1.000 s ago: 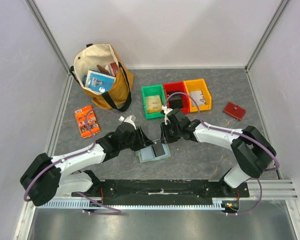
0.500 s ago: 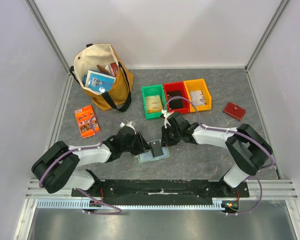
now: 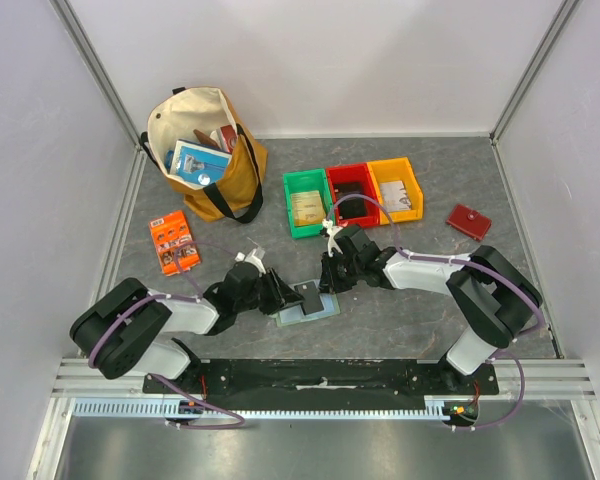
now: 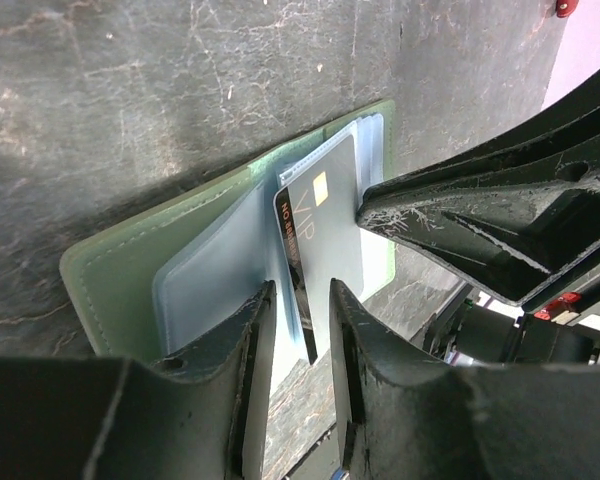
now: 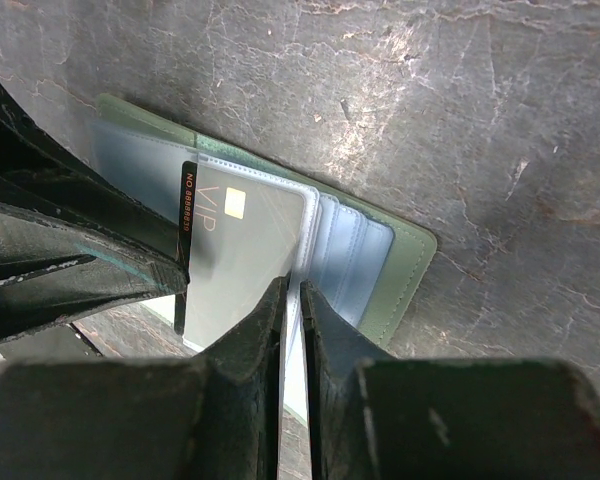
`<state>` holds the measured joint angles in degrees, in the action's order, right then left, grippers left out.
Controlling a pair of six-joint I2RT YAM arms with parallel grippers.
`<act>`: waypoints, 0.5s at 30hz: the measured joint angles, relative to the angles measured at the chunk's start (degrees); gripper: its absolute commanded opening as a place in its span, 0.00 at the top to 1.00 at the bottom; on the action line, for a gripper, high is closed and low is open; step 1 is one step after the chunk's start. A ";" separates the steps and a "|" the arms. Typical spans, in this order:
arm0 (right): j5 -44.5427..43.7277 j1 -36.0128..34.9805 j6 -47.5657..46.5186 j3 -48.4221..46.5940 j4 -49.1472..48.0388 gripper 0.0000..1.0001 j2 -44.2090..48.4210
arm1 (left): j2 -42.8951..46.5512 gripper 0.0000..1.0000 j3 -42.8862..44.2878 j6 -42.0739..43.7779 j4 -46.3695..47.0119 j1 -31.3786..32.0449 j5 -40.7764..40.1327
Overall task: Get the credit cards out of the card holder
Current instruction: Remove the credit card from the card holder.
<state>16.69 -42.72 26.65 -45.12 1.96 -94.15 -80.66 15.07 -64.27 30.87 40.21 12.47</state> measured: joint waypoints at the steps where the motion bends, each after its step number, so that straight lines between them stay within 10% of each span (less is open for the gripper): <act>1: 0.02 0.00 0.11 0.00 -0.04 0.83 0.00 | 0.00 0.66 -0.55 -0.33 0.98 -0.02 0.00; 15: 0.02 0.00 0.37 0.11 -0.35 0.83 -0.11 | 0.11 0.80 -2.54 -3.02 5.75 -0.02 0.20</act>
<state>16.71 -42.72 27.03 -45.01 1.61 -94.26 -80.55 12.53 -67.29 36.62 40.18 12.67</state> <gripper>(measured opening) 0.167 0.239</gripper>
